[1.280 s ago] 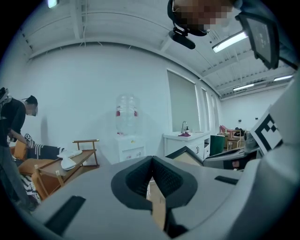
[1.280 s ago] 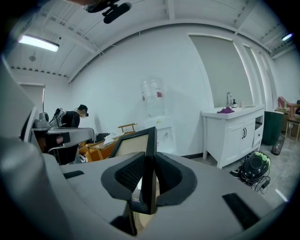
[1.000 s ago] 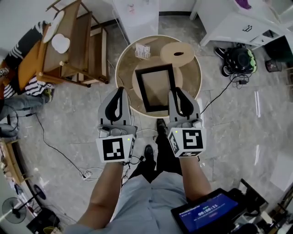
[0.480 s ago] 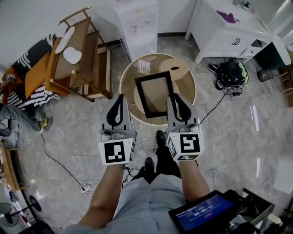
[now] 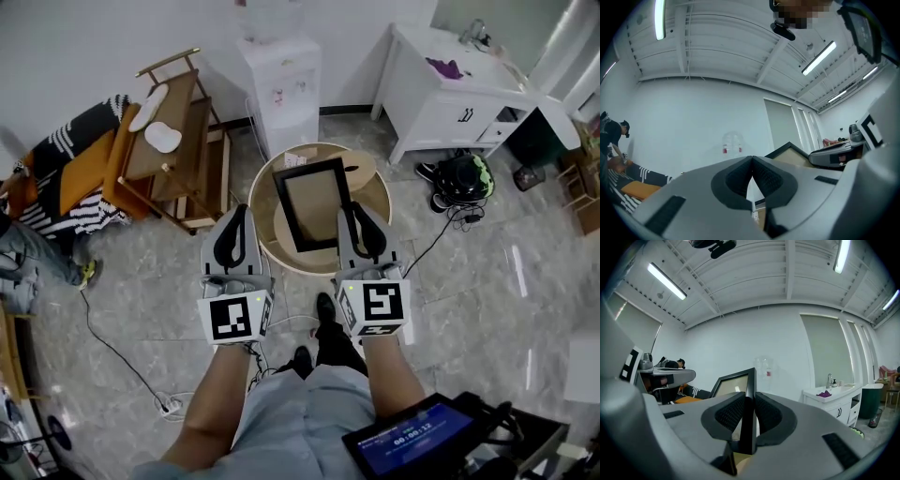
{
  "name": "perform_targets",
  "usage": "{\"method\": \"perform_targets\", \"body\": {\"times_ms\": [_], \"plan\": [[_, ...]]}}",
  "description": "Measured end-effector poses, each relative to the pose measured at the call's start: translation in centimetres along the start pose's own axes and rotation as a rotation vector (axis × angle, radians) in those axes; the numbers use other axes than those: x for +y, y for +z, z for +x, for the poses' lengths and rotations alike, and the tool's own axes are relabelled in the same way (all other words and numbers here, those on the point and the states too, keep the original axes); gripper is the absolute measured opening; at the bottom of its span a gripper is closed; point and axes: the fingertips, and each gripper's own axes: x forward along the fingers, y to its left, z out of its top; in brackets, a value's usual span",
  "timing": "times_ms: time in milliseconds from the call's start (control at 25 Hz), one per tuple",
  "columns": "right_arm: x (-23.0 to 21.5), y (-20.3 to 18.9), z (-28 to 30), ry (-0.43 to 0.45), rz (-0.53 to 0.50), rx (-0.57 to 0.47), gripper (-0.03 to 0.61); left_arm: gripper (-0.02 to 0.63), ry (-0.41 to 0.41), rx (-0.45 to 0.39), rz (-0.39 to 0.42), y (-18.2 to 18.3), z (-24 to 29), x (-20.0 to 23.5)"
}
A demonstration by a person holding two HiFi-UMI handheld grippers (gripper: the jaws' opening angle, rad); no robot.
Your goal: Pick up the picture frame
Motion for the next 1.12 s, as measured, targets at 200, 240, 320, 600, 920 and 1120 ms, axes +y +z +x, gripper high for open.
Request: {"method": "perform_targets", "body": {"times_ms": [200,240,320,600,920,1120], "plan": [[0.7,2.7,-2.0,-0.002,-0.025,-0.053,0.081,0.011,0.007,-0.057,0.014,2.8,-1.9,0.0],[0.7,3.2,-2.4,-0.004,-0.030,-0.061,0.081,0.011,0.006,-0.063,0.018,3.3,-2.3,-0.1],[0.7,4.1,-3.2,-0.008,-0.037,-0.078,0.081,0.011,0.006,-0.072,0.025,4.0,-2.9,-0.4],[1.3,6.4,-5.9,-0.022,-0.057,-0.132,0.081,0.011,0.000,-0.117,0.045,6.6,-5.0,-0.9],[1.8,8.0,-7.5,-0.032,-0.075,-0.168,0.081,0.011,-0.013,-0.158,0.050,8.7,-6.2,-1.6],[1.9,8.1,-7.9,-0.039,-0.083,-0.174,0.081,0.011,-0.017,-0.166,0.049,9.0,-6.3,-1.6]]}}
